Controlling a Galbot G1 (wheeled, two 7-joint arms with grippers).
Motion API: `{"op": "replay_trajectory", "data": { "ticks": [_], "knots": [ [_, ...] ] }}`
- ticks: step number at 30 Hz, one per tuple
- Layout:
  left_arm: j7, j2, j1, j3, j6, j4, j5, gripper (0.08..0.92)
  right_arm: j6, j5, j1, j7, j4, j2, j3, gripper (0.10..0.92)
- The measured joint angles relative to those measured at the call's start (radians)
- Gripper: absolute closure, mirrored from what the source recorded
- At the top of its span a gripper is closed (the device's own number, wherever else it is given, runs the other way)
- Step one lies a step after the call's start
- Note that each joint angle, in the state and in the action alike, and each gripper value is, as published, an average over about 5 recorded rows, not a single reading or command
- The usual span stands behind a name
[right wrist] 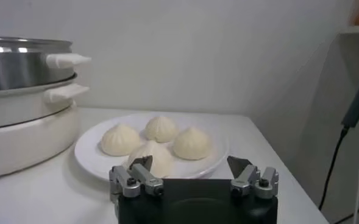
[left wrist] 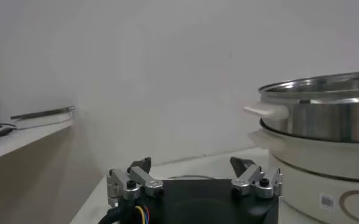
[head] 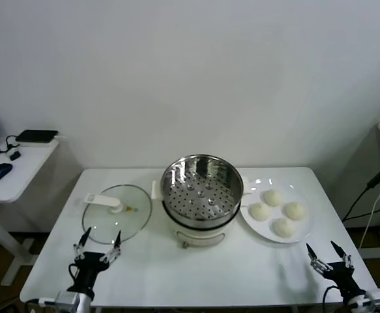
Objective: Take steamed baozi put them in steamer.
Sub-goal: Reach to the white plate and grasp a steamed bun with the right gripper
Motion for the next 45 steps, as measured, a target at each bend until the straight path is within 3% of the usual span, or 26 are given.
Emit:
{"op": "replay_trajectory", "data": {
  "ticks": [12,21,31,45],
  "knots": [
    [-0.010,-0.005,0.010,-0.005,-0.011,-0.018,-0.009,0.177,-0.249,-0.082,0.180,0.029,0.155,-0.098,-0.038,0.203],
    [-0.018,-0.021,0.000,-0.001,-0.022,-0.026,0.001,0.177,-0.458,-0.152,0.364,-0.076,0.171,-0.274,-0.122,0.203],
    [-0.031,-0.037,-0.004,0.013,-0.030,-0.023,0.016,0.177,-0.521,-0.258,0.753,-0.295,0.038,-0.421,-0.439,0.203],
    [-0.041,-0.046,-0.015,0.020,-0.034,-0.010,0.028,0.177,-0.418,-0.407,1.446,-0.722,-0.234,-0.437,-1.131,0.203]
  ]
}}
